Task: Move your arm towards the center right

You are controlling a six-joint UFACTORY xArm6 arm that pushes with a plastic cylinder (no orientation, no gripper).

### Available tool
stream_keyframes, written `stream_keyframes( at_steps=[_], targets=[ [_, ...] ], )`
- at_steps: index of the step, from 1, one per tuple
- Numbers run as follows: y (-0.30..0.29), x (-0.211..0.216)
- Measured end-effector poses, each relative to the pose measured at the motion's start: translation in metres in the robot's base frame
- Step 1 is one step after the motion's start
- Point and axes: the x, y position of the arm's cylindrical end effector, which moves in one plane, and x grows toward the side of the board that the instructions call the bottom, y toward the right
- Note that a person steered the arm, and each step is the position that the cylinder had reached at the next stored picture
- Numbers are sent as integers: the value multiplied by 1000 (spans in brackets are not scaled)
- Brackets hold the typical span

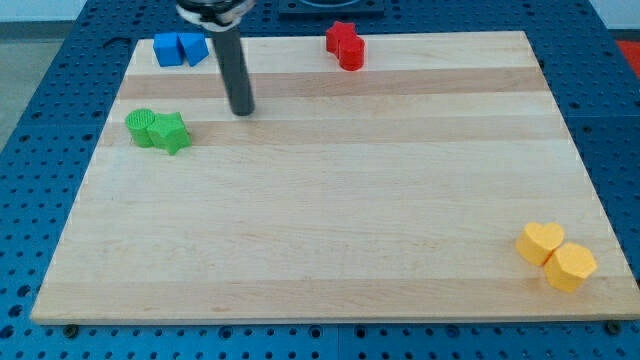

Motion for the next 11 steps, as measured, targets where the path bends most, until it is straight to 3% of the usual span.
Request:
stream_keyframes(
  at_steps=[9,11],
  targets=[
    [264,71],
    [285,76]
  ],
)
